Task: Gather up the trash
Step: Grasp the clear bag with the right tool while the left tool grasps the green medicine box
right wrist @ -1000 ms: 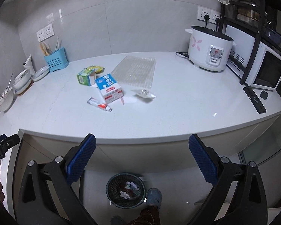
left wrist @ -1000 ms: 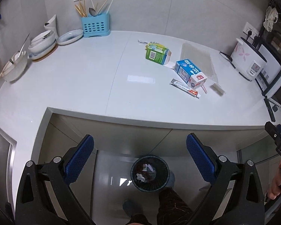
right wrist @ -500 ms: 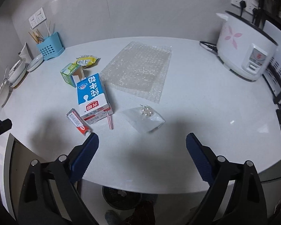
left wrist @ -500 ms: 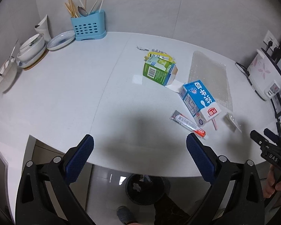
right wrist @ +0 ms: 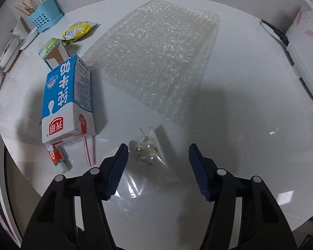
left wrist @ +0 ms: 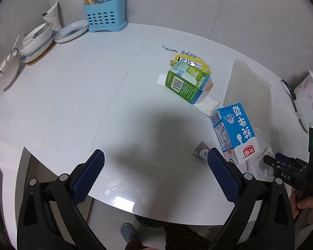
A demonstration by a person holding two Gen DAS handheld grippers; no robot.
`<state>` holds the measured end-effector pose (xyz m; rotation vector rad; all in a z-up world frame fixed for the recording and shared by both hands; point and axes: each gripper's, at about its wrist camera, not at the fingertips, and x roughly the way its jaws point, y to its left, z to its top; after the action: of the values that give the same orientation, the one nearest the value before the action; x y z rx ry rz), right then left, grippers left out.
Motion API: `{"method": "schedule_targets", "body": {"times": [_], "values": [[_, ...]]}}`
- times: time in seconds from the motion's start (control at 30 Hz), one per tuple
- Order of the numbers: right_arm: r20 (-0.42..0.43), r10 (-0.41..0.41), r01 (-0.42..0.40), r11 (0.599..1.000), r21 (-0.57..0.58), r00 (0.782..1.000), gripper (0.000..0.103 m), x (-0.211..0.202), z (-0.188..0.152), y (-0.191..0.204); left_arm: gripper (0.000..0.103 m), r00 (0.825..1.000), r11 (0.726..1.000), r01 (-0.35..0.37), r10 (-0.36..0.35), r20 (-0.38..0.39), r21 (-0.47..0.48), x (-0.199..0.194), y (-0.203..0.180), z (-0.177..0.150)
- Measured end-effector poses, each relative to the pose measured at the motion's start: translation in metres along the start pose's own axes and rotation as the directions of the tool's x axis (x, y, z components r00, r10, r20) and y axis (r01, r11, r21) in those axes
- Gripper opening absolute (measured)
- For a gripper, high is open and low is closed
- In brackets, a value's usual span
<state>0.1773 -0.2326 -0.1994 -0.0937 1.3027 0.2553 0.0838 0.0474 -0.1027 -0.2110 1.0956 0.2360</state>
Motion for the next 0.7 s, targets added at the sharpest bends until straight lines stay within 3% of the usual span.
{"method": "schedule_targets", "body": {"times": [0.1,0.2,0.33,0.47,0.7], "values": [[0.001,0.006,-0.006,1.0,-0.015,1.0,0.042,0.001,-0.001,0.001,0.097,1.0,1.0,0.004,-0.004,0.0,0.006,0.003,-0.004,0.004],[0.006,0.001,-0.001,0.999,-0.037,1.0,0.025,0.0,-0.001,0.004,0.097,1.0,1.0,-0.002,0.002,-0.004,0.001,0.006,-0.008,0.009],[-0.001,0.015,-0.015,0.999,-0.038,1.0,0.014,0.0,-0.001,0.002,0.097,1.0,1.0,-0.006,0.006,-0.004,0.01,0.011,-0.017,0.014],[0.0,0.044,-0.044,0.999,-0.018,0.999,0.012,-0.005,-0.001,-0.005,0.097,1.0,1.0,-0.01,0.01,0.001,0.018,0.016,-0.027,0.022],[0.061,0.021,-0.019,0.999,-0.042,0.998,0.011,-0.029,0.005,-0.013,0.097,1.0,1.0,-0.006,0.006,0.002,0.003,0.03,-0.048,0.051]]}}
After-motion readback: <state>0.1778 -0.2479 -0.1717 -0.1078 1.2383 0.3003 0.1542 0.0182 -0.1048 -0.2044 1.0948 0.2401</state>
